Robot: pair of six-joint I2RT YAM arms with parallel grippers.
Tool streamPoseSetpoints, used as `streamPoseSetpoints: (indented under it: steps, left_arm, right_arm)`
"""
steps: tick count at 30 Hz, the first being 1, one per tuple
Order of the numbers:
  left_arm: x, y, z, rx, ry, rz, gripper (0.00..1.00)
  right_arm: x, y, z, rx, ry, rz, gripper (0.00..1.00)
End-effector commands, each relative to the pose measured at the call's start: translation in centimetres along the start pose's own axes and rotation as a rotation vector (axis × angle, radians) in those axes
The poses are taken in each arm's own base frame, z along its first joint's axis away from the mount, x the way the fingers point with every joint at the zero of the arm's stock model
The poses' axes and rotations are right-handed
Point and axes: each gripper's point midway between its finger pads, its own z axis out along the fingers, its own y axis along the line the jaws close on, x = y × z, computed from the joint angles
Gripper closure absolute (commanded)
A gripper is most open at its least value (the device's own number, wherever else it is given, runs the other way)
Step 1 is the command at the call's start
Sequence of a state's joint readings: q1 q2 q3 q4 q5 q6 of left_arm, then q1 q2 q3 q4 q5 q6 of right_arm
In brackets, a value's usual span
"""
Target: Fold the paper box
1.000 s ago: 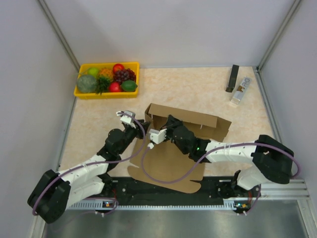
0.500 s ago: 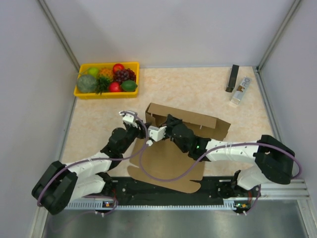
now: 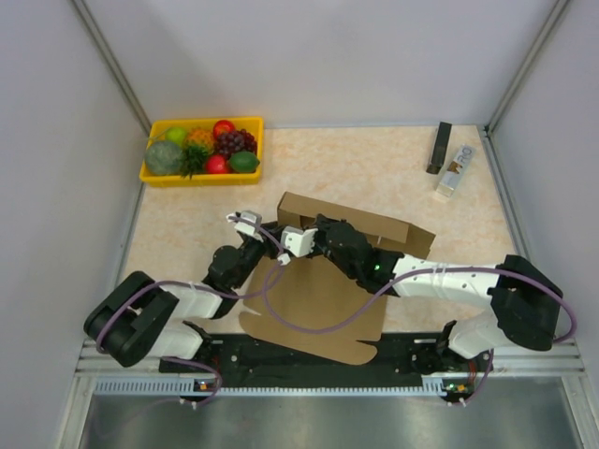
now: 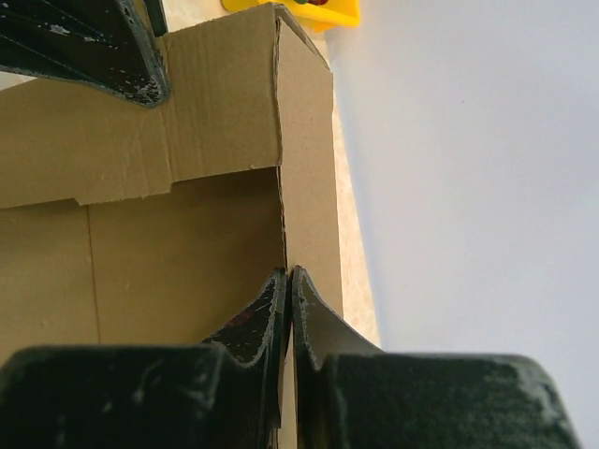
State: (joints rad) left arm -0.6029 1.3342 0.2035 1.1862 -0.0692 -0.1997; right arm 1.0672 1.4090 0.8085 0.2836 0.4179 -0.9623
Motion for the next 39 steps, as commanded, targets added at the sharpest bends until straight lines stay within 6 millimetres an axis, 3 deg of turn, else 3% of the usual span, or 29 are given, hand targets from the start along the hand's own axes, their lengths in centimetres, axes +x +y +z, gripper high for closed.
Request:
streamPoseSetpoints:
  steps: [1,6,9,10,12,18,25,34,39]
  left_arm:
    - [-3.2,-0.3,0.6,0.012,-0.140,0.047,0.67]
    - [-2.6,0.5,1.2,-0.033,-0.114,0.100,0.51]
    - [-2.7,0.2,1.6,-0.021,-0.109,0.113,0.51]
    - [-2.5,0.1,1.8,-0.014,-0.099,0.117,0.57]
    - [-1.9,-0.3,1.8,0.006,-0.068,0.122,0.58]
    - [-1.7,-0.6,-0.2,0.040,-0.083,0.142,0.44]
    - [-1.7,-0.8,0.3,0.045,-0.042,0.159,0.45]
    - [-2.4,-0.4,2.4,-0.006,-0.064,0.093,0.43]
    - [-2.6,0.1,3.2,-0.043,-0.080,0.099,0.51]
  right_arm:
    - [-0.9,1.7,-0.1,-0.102,-0.048,0.060,1.00]
    - [-1.4,1.6,0.0,-0.110,-0.059,0.059,1.00]
    - [-1.7,1.4,0.0,-0.112,-0.075,0.080,1.00]
    - [-1.8,1.3,0.1,-0.113,-0.078,0.084,1.00]
    - [-1.9,1.2,0.1,-0.111,-0.075,0.087,1.00]
    - [-0.7,-0.4,-0.2,-0.080,-0.055,0.136,1.00]
    - [-1.0,-2.1,-0.6,-0.074,-0.075,0.206,1.00]
    - [-1.0,-1.0,-0.7,-0.123,-0.085,0.198,1.00]
    - [-1.1,-0.2,-0.7,-0.164,-0.083,0.173,1.00]
